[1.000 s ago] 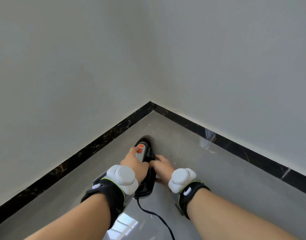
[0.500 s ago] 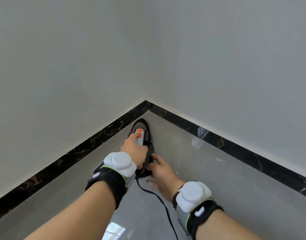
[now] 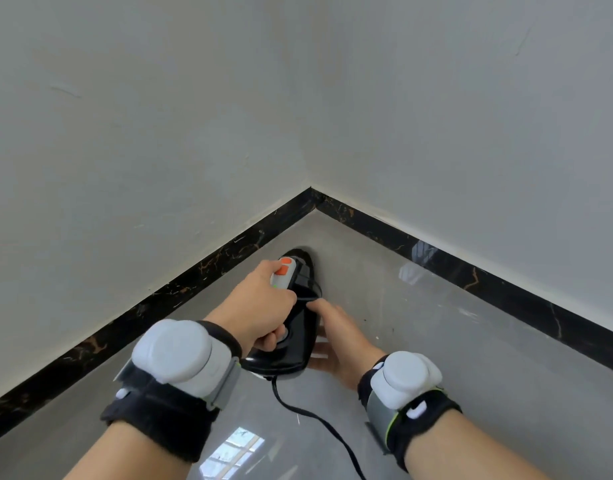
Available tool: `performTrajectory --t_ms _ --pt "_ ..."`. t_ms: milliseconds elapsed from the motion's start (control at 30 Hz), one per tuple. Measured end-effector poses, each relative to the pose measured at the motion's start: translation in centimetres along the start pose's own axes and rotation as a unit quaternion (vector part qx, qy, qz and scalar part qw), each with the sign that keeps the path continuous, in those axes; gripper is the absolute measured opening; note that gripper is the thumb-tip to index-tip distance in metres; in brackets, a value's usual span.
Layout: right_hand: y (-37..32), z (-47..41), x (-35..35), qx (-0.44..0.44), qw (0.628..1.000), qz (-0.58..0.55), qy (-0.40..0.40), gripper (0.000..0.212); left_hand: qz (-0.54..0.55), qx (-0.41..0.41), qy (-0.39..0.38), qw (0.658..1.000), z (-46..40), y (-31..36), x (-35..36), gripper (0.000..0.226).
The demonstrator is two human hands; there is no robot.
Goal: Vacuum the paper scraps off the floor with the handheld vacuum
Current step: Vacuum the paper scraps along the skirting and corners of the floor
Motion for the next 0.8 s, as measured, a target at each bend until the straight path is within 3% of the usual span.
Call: performTrajectory --t_ms 300,400,600,667,733,800 --pt "-0.5 0.6 -0.9 -0.010 0.998 -0.064 0.020 0.034 -0.026 0.022 0.000 0.999 -0.6 1.5 2.7 0.054" --pt "-0.7 0.8 -1.7 -0.020 0.999 -0.046 0.012 0.026 -0.008 0.017 -0.001 1.000 -2.5 1.5 4.1 0.057" --pt "-2.1 0.4 -3.7 -0.023 0.999 -0.020 0.016 0.031 0.008 0.020 0.004 1.000 -8.0 4.2 6.3 0.057" --pt "-2.5 0.4 -4.1 -0.028 0.999 -0.020 0.021 0.039 -0.009 0.042 0.016 0.999 -9.1 4.7 6.7 0.059" --pt "-2.7 0.5 -4.3 -0.027 0.999 -0.021 0.025 0.032 -0.048 0.079 0.031 0.995 -9.4 5.0 6.6 0.062" --pt "-2.8 0.6 -4.5 -0.025 0.999 -0.024 0.029 0.028 -0.057 0.059 0.019 0.996 -9.4 4.1 6.5 0.063"
Point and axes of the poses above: each hand's wrist, its own z-axis away from the middle knuckle, its own x-axis out of the palm, y = z × x, the point moved 8 cm from there along -z, towards the middle knuckle, and after that the axes turned 8 degrees about y, right-handed, at the moved point
